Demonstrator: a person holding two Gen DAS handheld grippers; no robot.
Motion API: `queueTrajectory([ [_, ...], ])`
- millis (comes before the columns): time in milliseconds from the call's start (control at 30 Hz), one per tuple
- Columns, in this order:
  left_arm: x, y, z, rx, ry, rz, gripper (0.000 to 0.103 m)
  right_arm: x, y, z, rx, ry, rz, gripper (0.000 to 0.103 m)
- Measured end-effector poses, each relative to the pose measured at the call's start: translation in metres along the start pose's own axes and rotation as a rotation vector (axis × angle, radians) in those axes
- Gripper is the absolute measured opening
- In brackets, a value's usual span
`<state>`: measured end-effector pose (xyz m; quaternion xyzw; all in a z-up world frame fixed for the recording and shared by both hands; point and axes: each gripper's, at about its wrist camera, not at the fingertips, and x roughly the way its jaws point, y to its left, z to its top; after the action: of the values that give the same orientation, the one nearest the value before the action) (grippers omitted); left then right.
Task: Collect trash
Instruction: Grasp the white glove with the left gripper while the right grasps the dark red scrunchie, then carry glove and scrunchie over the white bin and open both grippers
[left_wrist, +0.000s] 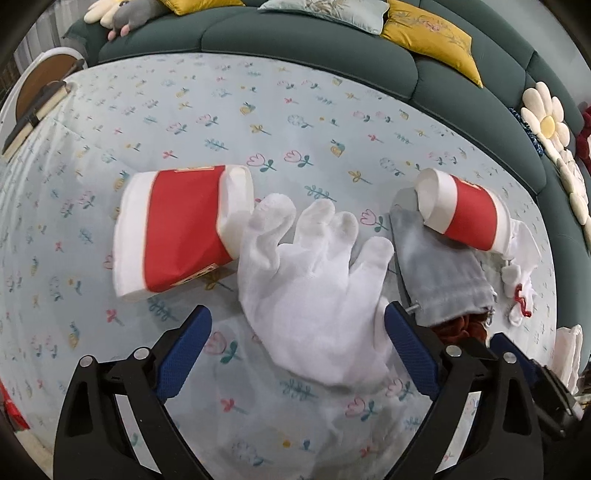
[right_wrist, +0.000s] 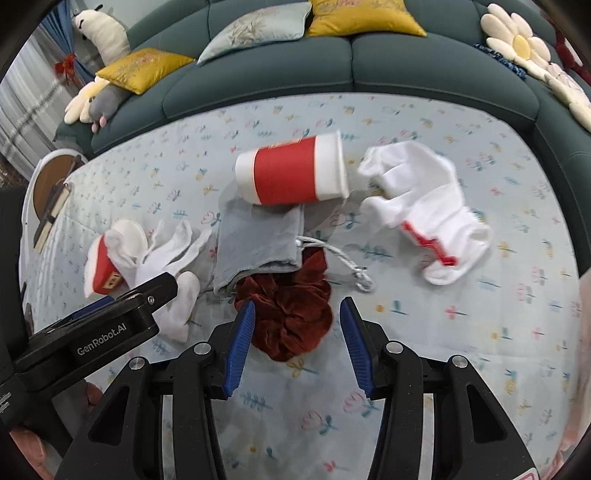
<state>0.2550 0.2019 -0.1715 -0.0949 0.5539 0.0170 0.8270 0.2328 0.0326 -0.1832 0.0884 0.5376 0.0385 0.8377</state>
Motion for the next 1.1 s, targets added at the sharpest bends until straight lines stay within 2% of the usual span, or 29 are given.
queueTrajectory([
  [100,0.007,0.001,0.001,-0.006,0.012,-0.016,0.078,0.011,0.001,0.001,0.006,0.008,0.012,0.053],
  [167,0.008,0.000,0.001,0.000,0.002,-0.012,0.075,0.018,0.002,0.000,0.003,0.015,0.030,0.053],
  [233,0.008,-0.002,0.000,0.017,-0.004,-0.010,0.064,0.021,0.005,-0.001,-0.001,0.015,0.034,0.054],
  [300,0.007,-0.006,-0.001,0.035,-0.008,-0.010,0.054,0.021,0.006,-0.003,-0.015,0.005,0.032,0.046],
  [333,0.007,-0.008,-0.002,0.041,-0.007,-0.012,0.043,0.021,0.006,-0.003,-0.019,0.007,0.042,0.040],
  [367,0.006,-0.010,-0.003,0.046,-0.005,-0.016,0.037,0.021,0.007,-0.004,-0.020,0.015,0.057,0.030],
  [400,0.005,-0.011,-0.004,0.049,0.000,-0.020,0.027,0.020,0.007,-0.004,-0.021,0.020,0.064,0.026],
  [500,-0.002,-0.015,-0.006,0.042,0.008,-0.033,0.024,0.009,0.008,-0.006,-0.034,0.006,0.056,0.020],
  [733,-0.036,-0.040,-0.014,0.085,-0.036,-0.059,0.021,-0.034,-0.009,-0.006,0.004,-0.053,0.072,0.017],
  [1100,-0.112,-0.120,-0.030,0.212,-0.139,-0.124,0.020,-0.134,-0.064,-0.009,0.084,-0.227,0.064,0.016],
])
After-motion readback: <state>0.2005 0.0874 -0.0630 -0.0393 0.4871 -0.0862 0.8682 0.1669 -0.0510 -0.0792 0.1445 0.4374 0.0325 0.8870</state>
